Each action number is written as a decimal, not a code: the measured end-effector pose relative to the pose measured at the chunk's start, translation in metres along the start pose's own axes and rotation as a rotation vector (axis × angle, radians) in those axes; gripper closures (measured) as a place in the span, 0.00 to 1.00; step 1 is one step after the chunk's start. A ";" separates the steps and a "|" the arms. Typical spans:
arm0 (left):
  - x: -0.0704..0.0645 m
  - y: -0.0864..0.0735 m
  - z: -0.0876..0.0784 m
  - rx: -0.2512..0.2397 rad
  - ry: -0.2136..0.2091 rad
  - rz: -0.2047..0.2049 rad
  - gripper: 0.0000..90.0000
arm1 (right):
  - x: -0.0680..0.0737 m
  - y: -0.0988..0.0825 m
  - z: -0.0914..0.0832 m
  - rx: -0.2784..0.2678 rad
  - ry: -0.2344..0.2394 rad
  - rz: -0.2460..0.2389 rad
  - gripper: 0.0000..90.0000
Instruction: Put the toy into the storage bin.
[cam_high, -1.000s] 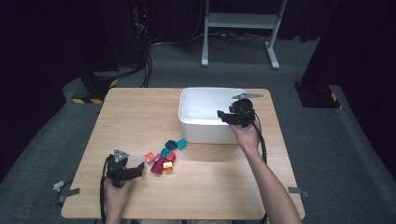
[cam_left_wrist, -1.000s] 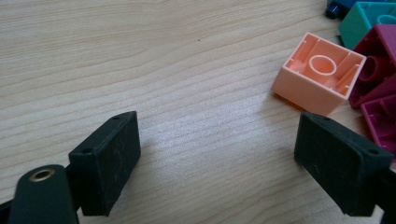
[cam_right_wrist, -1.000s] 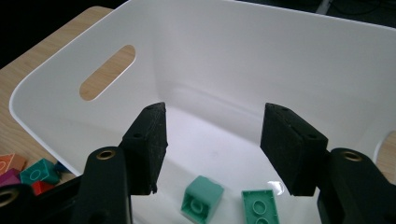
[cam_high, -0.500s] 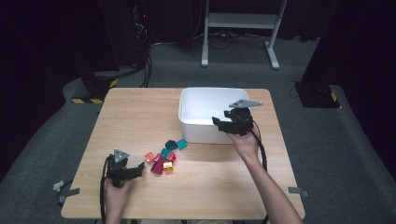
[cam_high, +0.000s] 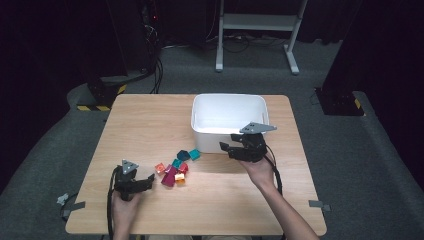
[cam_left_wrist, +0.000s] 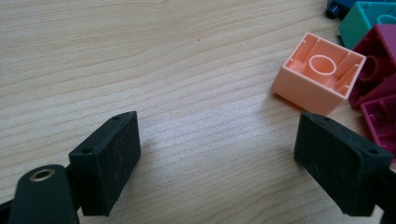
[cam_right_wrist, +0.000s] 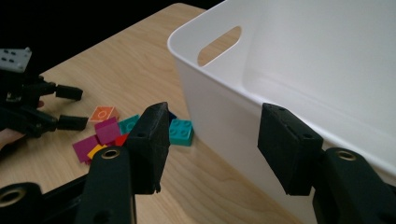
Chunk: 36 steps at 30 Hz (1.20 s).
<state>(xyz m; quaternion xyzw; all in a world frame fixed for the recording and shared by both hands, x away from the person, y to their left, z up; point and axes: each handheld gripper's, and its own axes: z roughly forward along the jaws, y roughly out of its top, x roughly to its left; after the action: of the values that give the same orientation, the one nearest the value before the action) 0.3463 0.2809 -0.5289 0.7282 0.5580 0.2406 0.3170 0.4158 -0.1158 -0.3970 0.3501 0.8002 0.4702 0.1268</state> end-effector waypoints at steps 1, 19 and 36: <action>0.000 0.000 0.000 0.000 0.001 0.001 0.16 | 0.002 -0.002 0.001 0.004 0.002 -0.006 0.48; 0.000 0.000 0.000 0.000 0.000 0.000 0.16 | 0.048 -0.037 0.043 0.065 0.096 -0.054 0.49; 0.000 0.000 0.000 0.000 0.000 0.001 0.16 | 0.085 -0.055 0.091 0.137 0.169 -0.076 0.49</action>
<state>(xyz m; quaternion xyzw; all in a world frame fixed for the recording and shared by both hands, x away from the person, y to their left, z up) 0.3462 0.2810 -0.5289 0.7284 0.5578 0.2406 0.3168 0.3785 -0.0151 -0.4802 0.2865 0.8509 0.4371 0.0526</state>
